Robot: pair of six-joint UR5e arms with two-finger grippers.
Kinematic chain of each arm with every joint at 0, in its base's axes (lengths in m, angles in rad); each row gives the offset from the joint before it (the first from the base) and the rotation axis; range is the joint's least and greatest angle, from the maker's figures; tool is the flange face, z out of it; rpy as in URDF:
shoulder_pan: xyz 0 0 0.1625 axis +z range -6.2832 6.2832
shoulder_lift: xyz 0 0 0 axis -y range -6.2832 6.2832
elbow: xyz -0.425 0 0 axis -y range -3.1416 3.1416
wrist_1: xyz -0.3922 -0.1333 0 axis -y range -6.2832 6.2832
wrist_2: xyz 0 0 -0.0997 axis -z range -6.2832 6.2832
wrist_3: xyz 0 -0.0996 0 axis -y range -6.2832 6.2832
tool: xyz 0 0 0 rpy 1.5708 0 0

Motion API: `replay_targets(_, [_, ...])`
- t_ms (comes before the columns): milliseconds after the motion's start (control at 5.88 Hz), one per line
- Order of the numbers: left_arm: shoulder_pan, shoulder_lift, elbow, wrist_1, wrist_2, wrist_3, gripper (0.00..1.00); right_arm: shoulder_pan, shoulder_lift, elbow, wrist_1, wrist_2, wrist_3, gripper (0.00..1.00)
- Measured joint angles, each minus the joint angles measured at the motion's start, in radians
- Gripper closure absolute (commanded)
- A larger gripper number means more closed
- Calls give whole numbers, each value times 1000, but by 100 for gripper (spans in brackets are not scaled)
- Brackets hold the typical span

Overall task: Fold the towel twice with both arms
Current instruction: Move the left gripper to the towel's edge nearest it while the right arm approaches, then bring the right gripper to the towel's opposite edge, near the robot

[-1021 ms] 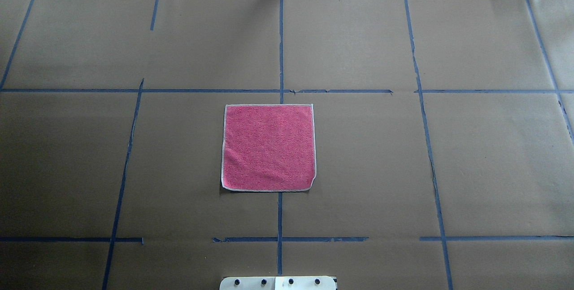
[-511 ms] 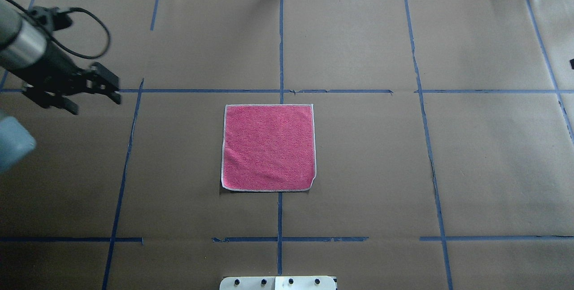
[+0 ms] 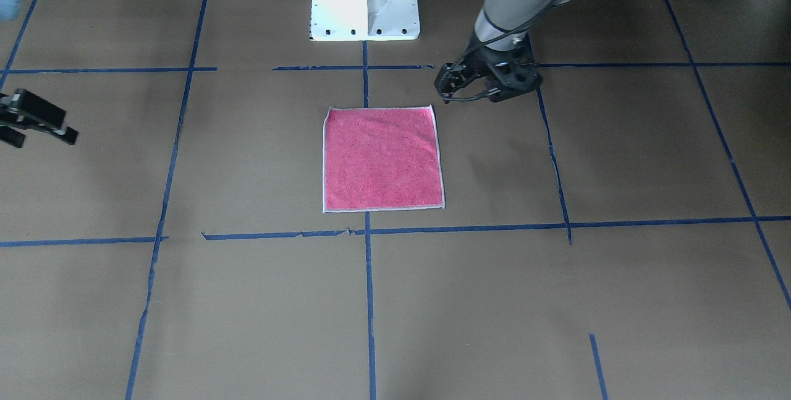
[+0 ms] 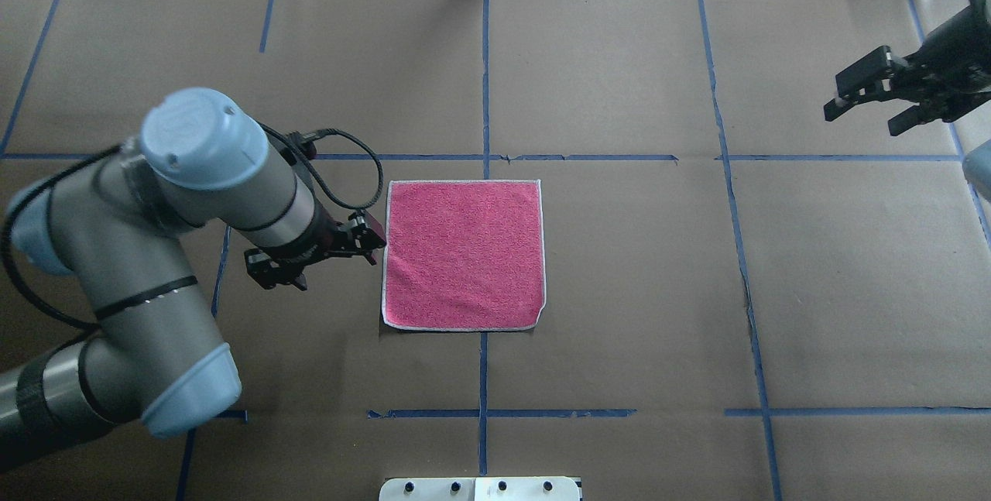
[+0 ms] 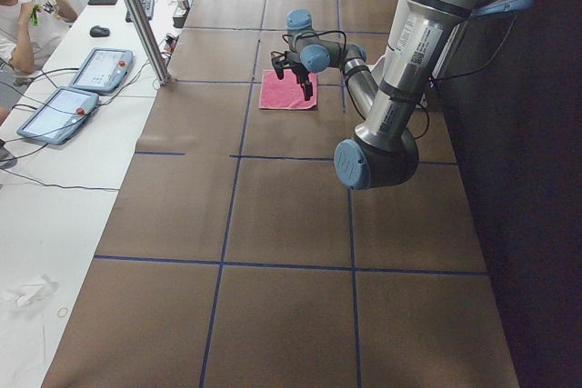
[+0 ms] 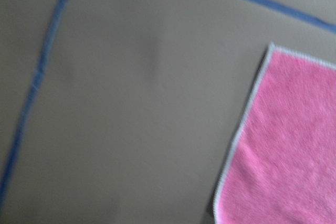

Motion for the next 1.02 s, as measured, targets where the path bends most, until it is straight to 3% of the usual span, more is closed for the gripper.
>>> replay_targets(170, [54, -17, 77, -94, 47, -68, 31, -81, 12, 38, 40, -55, 142, 0])
replay_targets(340, [81, -28, 125, -146, 63, -98, 37, -138, 16, 49, 115, -93, 287, 0])
replay_targets(511, [90, -30, 142, -162, 68, -105, 40, -176, 17, 50, 171, -121, 373, 0])
replay_targets(1021, [102, -27, 153, -166, 70, -109, 50, -199, 18, 48, 197, -136, 419, 0])
